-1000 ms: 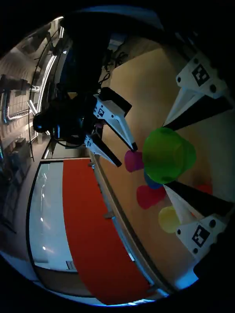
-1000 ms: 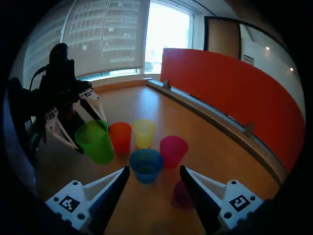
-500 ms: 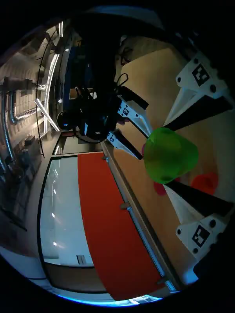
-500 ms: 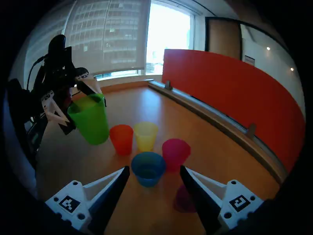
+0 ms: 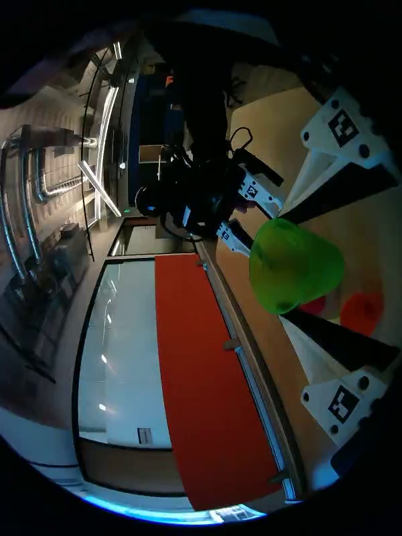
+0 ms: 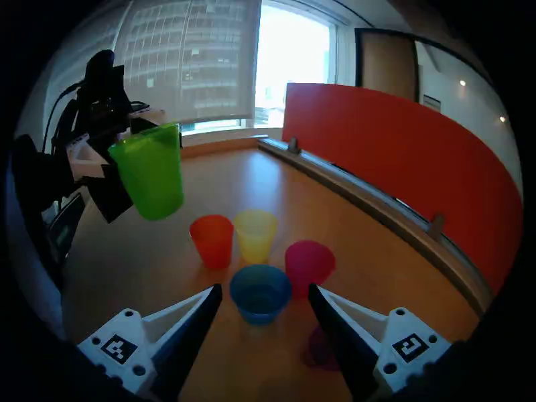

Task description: Pour water

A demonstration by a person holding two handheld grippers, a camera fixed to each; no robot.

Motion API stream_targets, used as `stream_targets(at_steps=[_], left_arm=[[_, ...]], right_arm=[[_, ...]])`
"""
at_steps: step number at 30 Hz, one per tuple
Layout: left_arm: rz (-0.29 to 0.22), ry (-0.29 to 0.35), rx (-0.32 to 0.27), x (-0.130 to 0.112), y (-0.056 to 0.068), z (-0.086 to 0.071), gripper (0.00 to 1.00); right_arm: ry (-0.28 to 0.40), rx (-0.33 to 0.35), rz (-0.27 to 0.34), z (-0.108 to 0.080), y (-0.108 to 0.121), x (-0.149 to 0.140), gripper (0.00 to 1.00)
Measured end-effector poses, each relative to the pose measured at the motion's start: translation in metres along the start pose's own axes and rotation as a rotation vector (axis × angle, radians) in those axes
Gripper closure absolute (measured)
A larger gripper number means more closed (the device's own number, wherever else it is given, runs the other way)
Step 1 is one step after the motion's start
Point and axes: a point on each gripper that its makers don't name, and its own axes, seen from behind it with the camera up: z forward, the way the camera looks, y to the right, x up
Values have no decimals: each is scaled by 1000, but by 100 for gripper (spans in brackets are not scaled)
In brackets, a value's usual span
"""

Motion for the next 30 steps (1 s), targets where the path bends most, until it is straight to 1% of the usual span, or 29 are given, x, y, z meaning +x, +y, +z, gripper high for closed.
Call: stream_targets(at_steps=[12,20,30], left_arm=[[-3,14,22,8,-7,-6,12],[-5,1,35,4,-10,-8,12],[-8,-9,40,-3,-12,-9,12]], right_arm=[[-20,15,7,13,0,-8,0],[-43,31,5,28,-3,-15,0],[-76,35,0,43,-2,-26,0]])
